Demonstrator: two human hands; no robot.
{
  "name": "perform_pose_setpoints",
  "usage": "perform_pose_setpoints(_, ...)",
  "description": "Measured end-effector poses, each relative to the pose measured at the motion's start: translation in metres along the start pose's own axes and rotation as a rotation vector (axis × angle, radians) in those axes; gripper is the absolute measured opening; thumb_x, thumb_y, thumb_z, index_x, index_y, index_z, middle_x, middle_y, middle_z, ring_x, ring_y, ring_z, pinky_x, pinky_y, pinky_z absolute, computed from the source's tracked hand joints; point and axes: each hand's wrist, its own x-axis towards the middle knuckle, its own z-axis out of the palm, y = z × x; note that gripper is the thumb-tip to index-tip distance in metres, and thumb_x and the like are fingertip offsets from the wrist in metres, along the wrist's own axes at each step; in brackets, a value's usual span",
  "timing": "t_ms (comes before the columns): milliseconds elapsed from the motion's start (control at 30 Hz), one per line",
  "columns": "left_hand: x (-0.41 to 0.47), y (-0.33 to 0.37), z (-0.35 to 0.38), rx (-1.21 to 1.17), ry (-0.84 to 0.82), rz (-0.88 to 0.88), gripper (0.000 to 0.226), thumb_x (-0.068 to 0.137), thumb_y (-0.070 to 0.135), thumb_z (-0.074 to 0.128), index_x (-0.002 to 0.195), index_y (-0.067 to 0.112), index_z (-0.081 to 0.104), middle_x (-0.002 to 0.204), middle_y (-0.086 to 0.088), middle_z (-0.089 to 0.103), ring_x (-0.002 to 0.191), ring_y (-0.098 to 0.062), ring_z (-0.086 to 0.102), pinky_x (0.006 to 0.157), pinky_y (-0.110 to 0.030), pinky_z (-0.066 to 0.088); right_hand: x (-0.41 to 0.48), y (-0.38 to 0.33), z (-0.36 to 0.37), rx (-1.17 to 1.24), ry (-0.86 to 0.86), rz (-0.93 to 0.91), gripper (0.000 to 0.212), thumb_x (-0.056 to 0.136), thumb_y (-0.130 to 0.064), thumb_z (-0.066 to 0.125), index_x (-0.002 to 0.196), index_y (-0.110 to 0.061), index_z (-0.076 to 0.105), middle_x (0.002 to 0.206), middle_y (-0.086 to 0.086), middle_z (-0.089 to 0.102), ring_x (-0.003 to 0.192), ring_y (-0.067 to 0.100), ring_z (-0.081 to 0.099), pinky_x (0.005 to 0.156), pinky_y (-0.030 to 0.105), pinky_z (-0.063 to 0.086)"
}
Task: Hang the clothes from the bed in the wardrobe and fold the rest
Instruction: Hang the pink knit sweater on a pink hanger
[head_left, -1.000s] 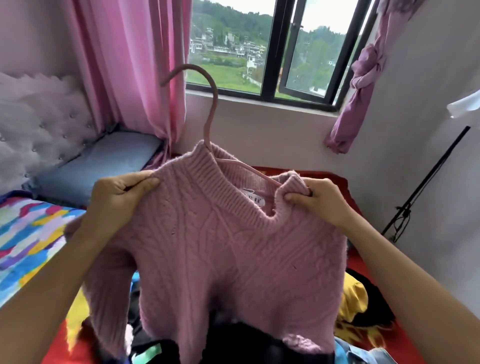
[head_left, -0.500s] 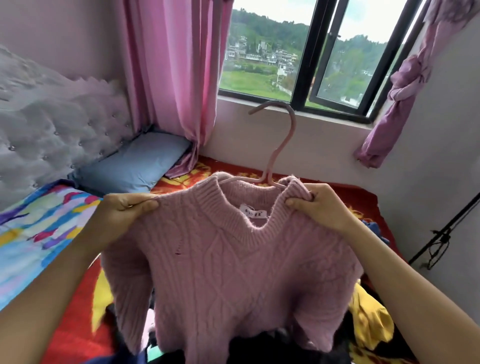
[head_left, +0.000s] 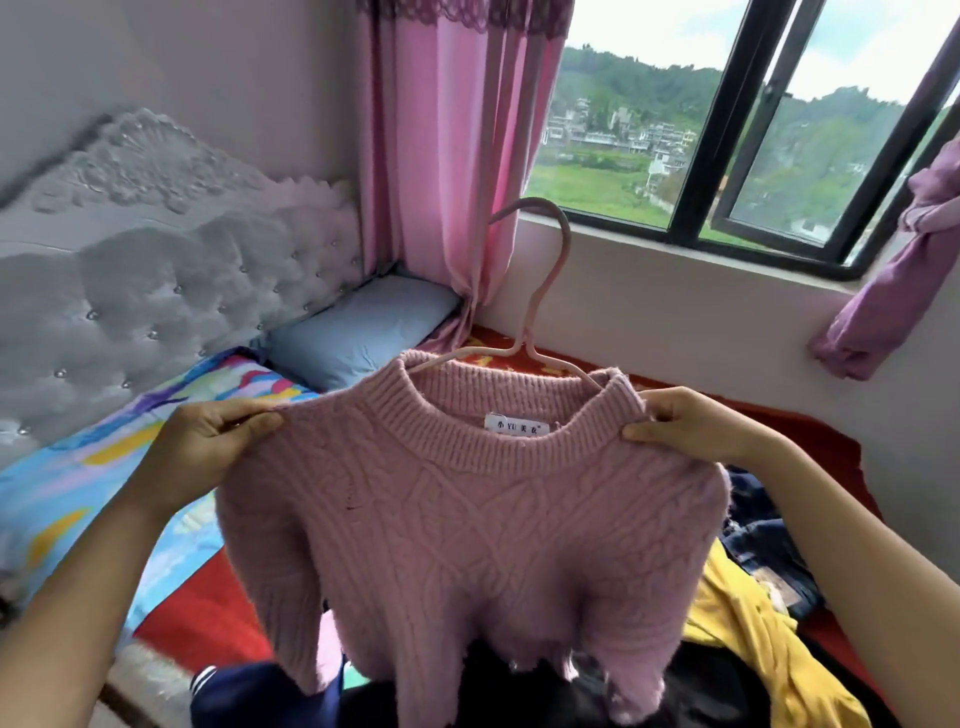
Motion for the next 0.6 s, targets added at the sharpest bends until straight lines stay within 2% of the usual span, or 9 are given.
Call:
perform_pose_setpoints(33, -0.004, 0.003, -0.006, 0.013, 0.012, 0.008, 0.038, 0.079, 0.0, 0.064, 0.081, 0.036, 0.075, 0.065, 0.042, 0.058, 0.069, 0.026, 0.052, 0.07, 0.005, 0.038, 0.002, 0.003, 0.002, -0.016, 0.0, -0.002, 0.019, 0.086, -0.019, 0.065, 0.102, -0.008, 0.069, 0.101, 0.025, 0.065, 0.09, 0.038, 0.059, 0.083, 0.035, 0.044)
perform_pose_setpoints(100, -0.012, 0.006, -0.014, 0.052, 0.033, 0.016, 0.029, 0.081, -0.002, 0.062, 0.09, 0.023, 0.076, 0.068, 0.042, 0.059, 0.071, 0.026, 0.053, 0.072, 0.005, 0.038, 0.005, 0.005, 0.008, -0.032, -0.015, -0.028, 0.02, 0.087, -0.019, 0.064, 0.101, -0.004, 0.068, 0.1, 0.02, 0.067, 0.086, 0.03, 0.061, 0.082, 0.03, 0.045)
perform_pose_setpoints(133, -0.016, 0.008, -0.018, 0.067, 0.057, 0.009, 0.023, 0.082, -0.003, 0.062, 0.096, 0.012, 0.073, 0.068, 0.043, 0.058, 0.072, 0.026, 0.052, 0.072, 0.005, 0.037, 0.007, 0.003, 0.013, -0.03, -0.018, -0.046, 0.016, 0.088, -0.019, 0.063, 0.097, -0.006, 0.068, 0.096, 0.014, 0.068, 0.083, 0.022, 0.061, 0.079, 0.025, 0.045)
perform_pose_setpoints(233, -0.042, 0.009, -0.029, 0.113, 0.191, -0.031, 0.026, 0.084, -0.004, 0.06, 0.109, 0.003, 0.063, 0.072, 0.04, 0.061, 0.071, 0.027, 0.051, 0.074, 0.005, 0.037, 0.017, -0.005, 0.028, 0.023, -0.024, -0.117, 0.002, 0.089, -0.019, 0.061, 0.089, -0.019, 0.063, 0.086, -0.009, 0.062, 0.082, 0.007, 0.055, 0.072, 0.014, 0.043)
perform_pose_setpoints(300, -0.073, 0.013, -0.04, 0.119, 0.281, -0.096, 0.026, 0.085, -0.003, 0.059, 0.111, 0.001, 0.063, 0.077, 0.03, 0.067, 0.07, 0.027, 0.051, 0.074, 0.005, 0.037, 0.025, -0.012, 0.042, 0.036, -0.044, -0.193, 0.002, 0.089, -0.021, 0.062, 0.088, -0.02, 0.064, 0.085, -0.011, 0.062, 0.081, 0.006, 0.054, 0.077, 0.02, 0.045)
perform_pose_setpoints(400, -0.131, 0.02, -0.063, 0.184, 0.369, -0.172, 0.027, 0.086, -0.002, 0.056, 0.111, 0.009, 0.06, 0.075, 0.032, 0.066, 0.07, 0.02, 0.057, 0.073, 0.003, 0.041, 0.039, -0.036, 0.065, 0.073, -0.114, -0.278, 0.009, 0.086, -0.023, 0.065, 0.078, -0.02, 0.064, 0.075, -0.007, 0.058, 0.074, 0.009, 0.05, 0.073, 0.035, 0.044)
perform_pose_setpoints(467, -0.172, 0.024, -0.079, 0.2, 0.407, -0.232, 0.024, 0.087, 0.0, 0.056, 0.107, 0.01, 0.064, 0.097, 0.004, 0.073, 0.085, 0.006, 0.063, 0.09, -0.012, 0.045, 0.047, -0.06, 0.085, 0.089, -0.184, -0.348, 0.011, 0.085, -0.02, 0.066, 0.074, -0.019, 0.063, 0.072, -0.005, 0.054, 0.073, 0.012, 0.047, 0.07, 0.034, 0.041)
perform_pose_setpoints(500, -0.198, 0.025, -0.089, 0.234, 0.453, -0.263, 0.024, 0.087, 0.001, 0.057, 0.108, 0.008, 0.065, 0.104, -0.001, 0.071, 0.091, 0.006, 0.062, 0.096, -0.014, 0.043, 0.05, -0.077, 0.1, 0.094, -0.234, -0.396, 0.01, 0.085, -0.018, 0.066, 0.076, -0.014, 0.065, 0.072, -0.002, 0.053, 0.073, 0.014, 0.046, 0.07, 0.035, 0.04)
perform_pose_setpoints(600, -0.272, 0.032, -0.12, 0.324, 0.619, -0.38, 0.023, 0.086, 0.003, 0.06, 0.105, 0.014, 0.065, 0.087, 0.015, 0.067, 0.073, 0.024, 0.055, 0.077, 0.003, 0.04, 0.052, -0.122, 0.145, 0.086, -0.362, -0.521, 0.023, 0.086, -0.016, 0.065, 0.088, 0.008, 0.064, 0.077, 0.006, 0.052, 0.076, 0.015, 0.045, 0.074, 0.044, 0.043)
